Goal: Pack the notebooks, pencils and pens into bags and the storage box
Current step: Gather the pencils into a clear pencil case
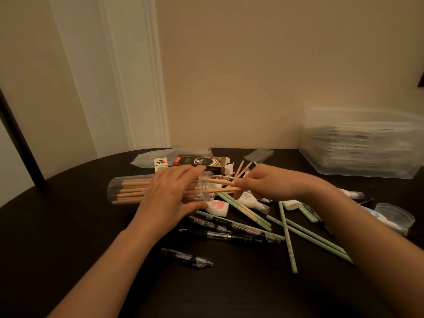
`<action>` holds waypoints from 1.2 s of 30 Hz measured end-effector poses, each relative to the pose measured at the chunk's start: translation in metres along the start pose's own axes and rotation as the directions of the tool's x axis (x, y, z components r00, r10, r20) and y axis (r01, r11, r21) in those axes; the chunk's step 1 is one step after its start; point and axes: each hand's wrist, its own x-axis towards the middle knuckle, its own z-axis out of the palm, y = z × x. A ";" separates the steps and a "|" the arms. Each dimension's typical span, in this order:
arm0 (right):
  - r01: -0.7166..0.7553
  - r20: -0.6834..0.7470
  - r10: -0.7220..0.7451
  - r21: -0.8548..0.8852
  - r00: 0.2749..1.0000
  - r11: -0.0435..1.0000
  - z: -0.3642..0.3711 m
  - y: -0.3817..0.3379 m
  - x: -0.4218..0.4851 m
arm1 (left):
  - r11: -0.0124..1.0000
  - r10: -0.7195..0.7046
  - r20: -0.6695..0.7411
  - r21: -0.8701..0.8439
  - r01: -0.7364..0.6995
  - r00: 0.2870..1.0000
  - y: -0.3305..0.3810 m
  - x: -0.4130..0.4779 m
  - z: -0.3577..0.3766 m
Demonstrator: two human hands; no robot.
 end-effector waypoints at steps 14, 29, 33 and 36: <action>0.036 -0.241 -0.255 -0.657 0.936 0.753 0.017 -0.031 0.013 | 0.999 -0.026 0.014 -0.033 0.027 1.000 0.000 0.001 0.005; 0.446 -0.678 -0.180 0.239 0.713 0.862 0.070 -0.021 0.016 | 0.991 -0.095 -0.078 -0.105 0.087 0.992 0.001 -0.001 -0.001; 0.454 -0.710 -0.219 0.157 0.669 0.877 0.085 -0.016 0.015 | 0.990 -0.109 -0.085 -0.097 0.101 0.990 0.003 -0.001 -0.001; 0.471 -0.710 -0.228 0.165 0.667 0.867 0.091 -0.011 0.015 | 0.986 -0.129 -0.125 -0.122 0.114 0.984 0.002 0.000 -0.001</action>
